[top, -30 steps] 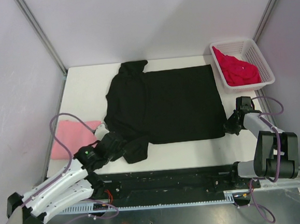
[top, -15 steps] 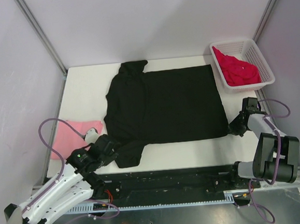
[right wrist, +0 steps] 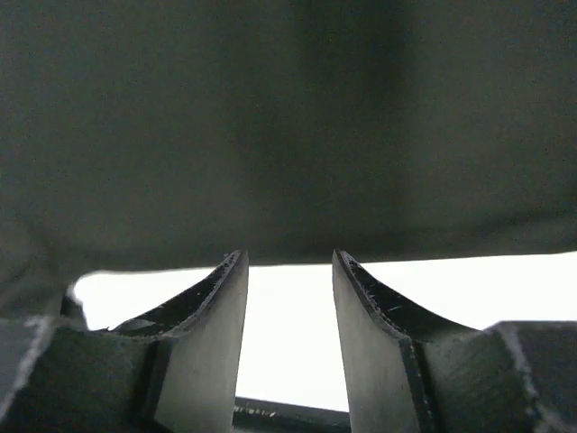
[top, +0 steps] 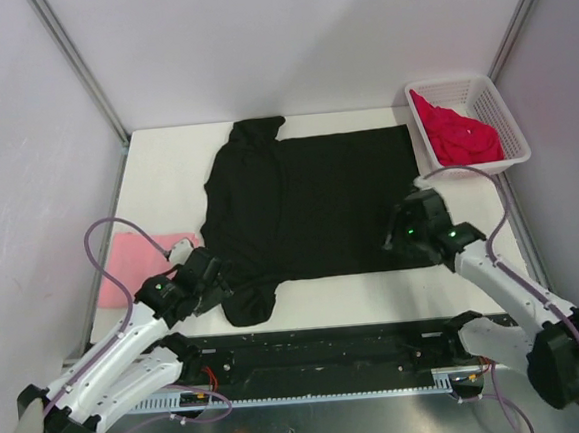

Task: Fold and stack the t-shirts
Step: Grap the side of the flattened tshirt closest away from the robot with both arms

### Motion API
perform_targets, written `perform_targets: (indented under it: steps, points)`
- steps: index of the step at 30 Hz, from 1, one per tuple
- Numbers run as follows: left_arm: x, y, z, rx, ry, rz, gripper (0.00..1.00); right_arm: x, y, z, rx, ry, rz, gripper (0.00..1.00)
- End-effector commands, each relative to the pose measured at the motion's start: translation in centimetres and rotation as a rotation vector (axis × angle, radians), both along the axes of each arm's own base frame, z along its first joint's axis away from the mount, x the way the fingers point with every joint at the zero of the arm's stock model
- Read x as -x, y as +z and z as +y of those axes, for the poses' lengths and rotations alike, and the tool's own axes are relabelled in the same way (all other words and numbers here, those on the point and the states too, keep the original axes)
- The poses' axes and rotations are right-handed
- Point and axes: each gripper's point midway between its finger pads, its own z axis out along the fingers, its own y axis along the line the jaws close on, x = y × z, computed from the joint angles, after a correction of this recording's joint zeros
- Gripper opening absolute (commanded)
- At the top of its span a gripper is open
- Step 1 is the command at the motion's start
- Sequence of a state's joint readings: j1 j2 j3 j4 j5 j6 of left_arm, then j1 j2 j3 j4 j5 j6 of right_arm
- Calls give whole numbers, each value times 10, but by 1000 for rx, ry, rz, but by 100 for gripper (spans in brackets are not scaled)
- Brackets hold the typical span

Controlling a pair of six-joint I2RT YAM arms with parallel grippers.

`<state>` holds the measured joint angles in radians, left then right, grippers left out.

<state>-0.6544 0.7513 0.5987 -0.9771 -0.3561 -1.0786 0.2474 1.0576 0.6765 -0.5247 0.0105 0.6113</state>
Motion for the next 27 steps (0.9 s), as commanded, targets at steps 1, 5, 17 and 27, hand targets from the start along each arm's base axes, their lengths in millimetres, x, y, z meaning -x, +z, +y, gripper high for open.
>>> perform_targets:
  steps: [1, 5, 17, 27]
  points:
    - [-14, 1, -8, 21, -37, -6, 54, 11, 37, 93, -68, 290, -174, 46]
    - [-12, -7, -13, 55, -36, 10, 51, 49, 40, 175, -102, 571, -251, 46]
    - [-6, -18, -18, 108, -41, 12, 57, 135, -2, 324, 29, 1005, -314, 47]
    - [-10, -17, -18, 104, -50, -2, 59, 133, -16, 351, 48, 1002, -290, 50]
